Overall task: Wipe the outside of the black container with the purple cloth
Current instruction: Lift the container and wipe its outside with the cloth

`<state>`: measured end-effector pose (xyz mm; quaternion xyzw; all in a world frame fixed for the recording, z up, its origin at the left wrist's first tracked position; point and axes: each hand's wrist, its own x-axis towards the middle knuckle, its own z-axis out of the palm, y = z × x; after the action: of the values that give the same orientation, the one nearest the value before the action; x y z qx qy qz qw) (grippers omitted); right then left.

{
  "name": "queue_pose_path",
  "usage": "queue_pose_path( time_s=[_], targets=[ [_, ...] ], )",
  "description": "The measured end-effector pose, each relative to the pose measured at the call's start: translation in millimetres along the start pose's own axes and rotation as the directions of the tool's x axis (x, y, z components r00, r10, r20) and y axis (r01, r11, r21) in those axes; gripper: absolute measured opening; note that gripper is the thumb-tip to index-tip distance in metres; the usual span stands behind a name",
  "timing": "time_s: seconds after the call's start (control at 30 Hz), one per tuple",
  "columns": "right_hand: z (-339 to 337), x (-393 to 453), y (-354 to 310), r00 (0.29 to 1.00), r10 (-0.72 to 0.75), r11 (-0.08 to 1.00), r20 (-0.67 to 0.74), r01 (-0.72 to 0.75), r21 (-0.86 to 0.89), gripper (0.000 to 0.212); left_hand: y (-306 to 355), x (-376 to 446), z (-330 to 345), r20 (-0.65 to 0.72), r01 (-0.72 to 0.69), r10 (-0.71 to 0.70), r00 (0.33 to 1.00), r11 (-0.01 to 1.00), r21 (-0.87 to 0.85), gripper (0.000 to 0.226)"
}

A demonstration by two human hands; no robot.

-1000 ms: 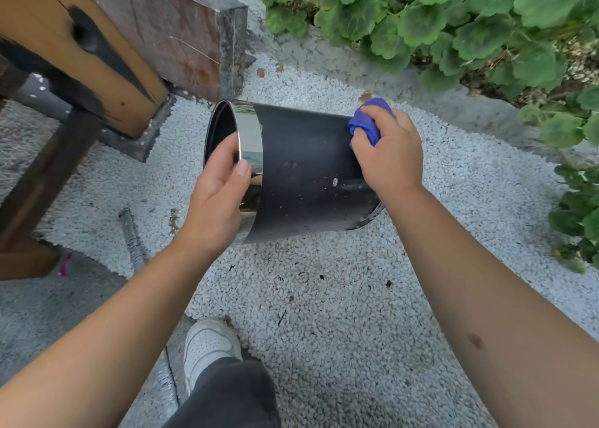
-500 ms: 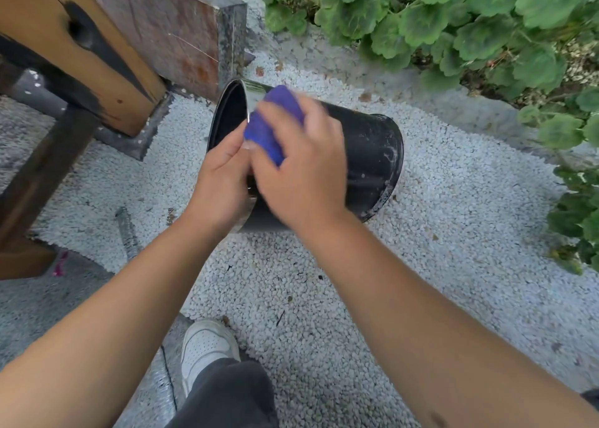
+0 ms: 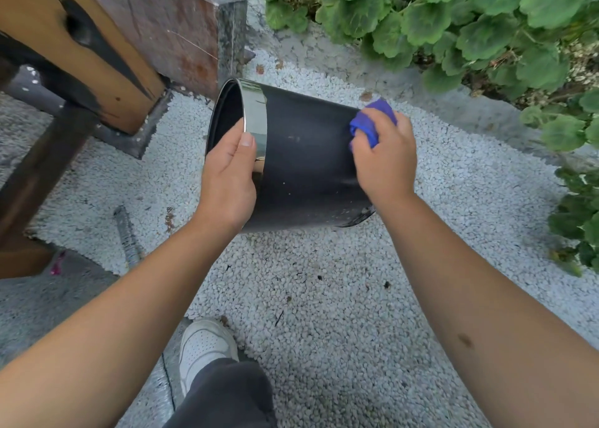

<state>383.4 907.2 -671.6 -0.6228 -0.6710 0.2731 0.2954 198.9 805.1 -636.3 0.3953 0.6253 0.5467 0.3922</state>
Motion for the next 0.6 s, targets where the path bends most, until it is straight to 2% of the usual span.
queue_pose_path(
  time_s=[0.13, 0.17, 0.23, 0.27, 0.3, 0.33, 0.37, 0.4, 0.43, 0.47, 0.53, 0.6],
  targets=[
    [-16.9, 15.6, 9.8, 0.996, 0.020, 0.994, 0.082, -0.012, -0.106, 0.035, 0.9, -0.6, 6.9, 0.015, -0.038, 0.037, 0.999, 0.998, 0.054, 0.038],
    [-22.0, 18.0, 8.8, 0.997, 0.031, 0.997, 0.071, -0.026, -0.073, 0.032, 0.3, -0.9, 7.4, 0.022, -0.040, 0.039, 0.999, 0.998, 0.057, 0.039],
    [-33.1, 21.0, 2.3, 0.988, 0.154, 0.968, -0.031, -0.145, 0.203, 0.025, -0.1, -1.9, 6.8, 0.020, -0.038, 0.037, 0.999, 0.998, 0.057, 0.040],
    [-38.9, 22.7, -1.1, 0.960, 0.270, 0.890, -0.072, -0.221, 0.399, 0.022, 0.3, -2.5, 6.4, 0.019, -0.033, 0.032, 0.999, 0.998, 0.053, 0.040],
    [-43.5, 24.8, -3.2, 0.920, 0.387, 0.758, -0.055, -0.284, 0.587, 0.017, 0.3, -2.4, 5.5, 0.021, -0.027, 0.026, 0.999, 0.998, 0.049, 0.039],
    [-47.0, 25.8, -5.5, 0.884, 0.465, 0.581, 0.048, -0.345, 0.737, 0.009, 0.3, -2.4, 5.2, 0.024, -0.019, 0.018, 1.000, 0.999, 0.048, 0.038],
    [-49.5, 25.8, -9.0, 0.854, 0.477, 0.384, 0.205, -0.413, 0.826, 0.003, 0.5, -2.5, 4.6, 0.022, -0.011, 0.010, 1.000, 0.999, 0.049, 0.037],
    [-50.7, 24.5, -14.2, 0.827, 0.433, 0.219, 0.359, -0.483, 0.848, 0.009, 0.7, -2.5, 4.4, 0.021, -0.006, 0.005, 1.000, 0.999, 0.047, 0.037],
    [-50.8, 22.8, -19.8, 0.802, 0.350, 0.116, 0.484, -0.550, 0.827, 0.017, 0.5, -3.1, 4.1, 0.021, -0.006, 0.005, 1.000, 0.999, 0.042, 0.037],
    [-49.7, 19.6, -26.4, 0.785, 0.268, 0.081, 0.558, -0.596, 0.799, 0.023, 0.5, -3.7, 4.3, 0.022, -0.010, 0.009, 1.000, 0.999, 0.040, 0.038],
    [-43.4, 9.6, -44.2, 0.782, 0.160, 0.163, 0.602, -0.623, 0.765, 0.028, 0.7, -4.6, 5.3, 0.028, -0.022, 0.020, 0.999, 0.999, 0.043, 0.040],
    [-33.5, 0.1, -62.3, 0.845, 0.133, 0.414, 0.519, -0.523, 0.745, 0.029, 1.5, -4.4, 6.4, 0.044, -0.023, 0.022, 0.999, 0.999, 0.031, 0.039]
  ],
)
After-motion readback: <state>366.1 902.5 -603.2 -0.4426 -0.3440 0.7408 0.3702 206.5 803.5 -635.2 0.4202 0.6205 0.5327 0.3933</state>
